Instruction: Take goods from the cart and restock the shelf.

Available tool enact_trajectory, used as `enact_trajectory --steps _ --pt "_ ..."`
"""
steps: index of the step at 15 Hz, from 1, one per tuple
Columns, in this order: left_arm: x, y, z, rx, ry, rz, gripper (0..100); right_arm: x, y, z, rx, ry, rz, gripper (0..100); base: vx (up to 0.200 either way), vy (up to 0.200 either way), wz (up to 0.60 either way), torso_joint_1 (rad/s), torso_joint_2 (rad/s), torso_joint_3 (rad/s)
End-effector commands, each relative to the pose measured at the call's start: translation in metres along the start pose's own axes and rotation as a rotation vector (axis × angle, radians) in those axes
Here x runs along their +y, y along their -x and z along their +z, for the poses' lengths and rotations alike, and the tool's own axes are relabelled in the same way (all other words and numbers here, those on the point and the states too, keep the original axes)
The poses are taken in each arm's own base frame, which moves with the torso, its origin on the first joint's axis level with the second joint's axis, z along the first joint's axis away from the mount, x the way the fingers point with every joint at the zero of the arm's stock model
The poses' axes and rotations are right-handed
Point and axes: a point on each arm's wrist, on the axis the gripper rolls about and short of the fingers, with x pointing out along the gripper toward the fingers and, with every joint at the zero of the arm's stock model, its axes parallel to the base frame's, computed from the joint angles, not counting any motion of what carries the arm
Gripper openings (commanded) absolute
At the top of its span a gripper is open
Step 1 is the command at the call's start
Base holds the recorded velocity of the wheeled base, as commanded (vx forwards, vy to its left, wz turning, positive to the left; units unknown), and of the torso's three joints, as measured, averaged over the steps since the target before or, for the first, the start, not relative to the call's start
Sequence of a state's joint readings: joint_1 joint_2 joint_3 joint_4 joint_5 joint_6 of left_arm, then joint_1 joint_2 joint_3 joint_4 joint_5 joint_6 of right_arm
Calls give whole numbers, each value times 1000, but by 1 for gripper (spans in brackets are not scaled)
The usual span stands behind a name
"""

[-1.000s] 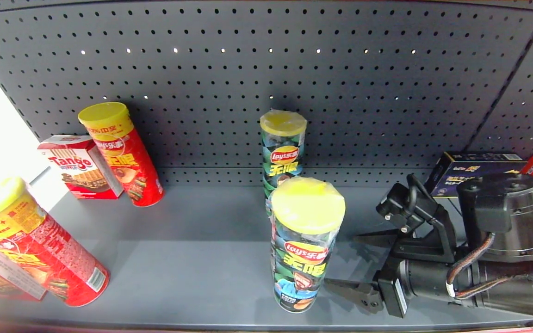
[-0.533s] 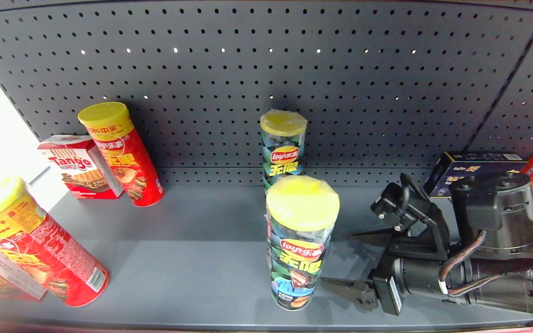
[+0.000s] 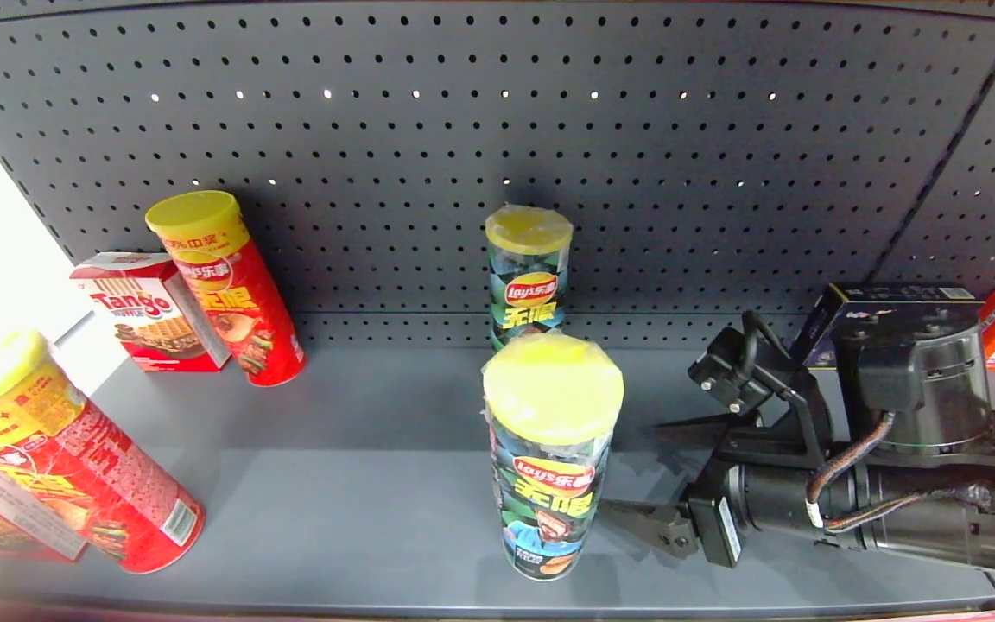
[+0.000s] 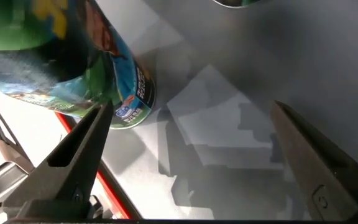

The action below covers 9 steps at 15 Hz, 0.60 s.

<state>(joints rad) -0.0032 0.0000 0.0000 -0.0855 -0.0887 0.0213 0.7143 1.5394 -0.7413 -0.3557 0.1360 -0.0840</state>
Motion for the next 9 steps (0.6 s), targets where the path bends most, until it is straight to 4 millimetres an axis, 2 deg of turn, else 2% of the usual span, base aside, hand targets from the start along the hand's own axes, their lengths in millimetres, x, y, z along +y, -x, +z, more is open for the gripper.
enact_trajectory --steps 1,9 --pt "0 0 0 0 0 0 100 2 -4 -1 8 3 7 100 0 0 0 0 0 0" --pt "0 0 0 0 0 0 100 2 -5 -4 19 1 7 100 0 0 0 0 0 0"
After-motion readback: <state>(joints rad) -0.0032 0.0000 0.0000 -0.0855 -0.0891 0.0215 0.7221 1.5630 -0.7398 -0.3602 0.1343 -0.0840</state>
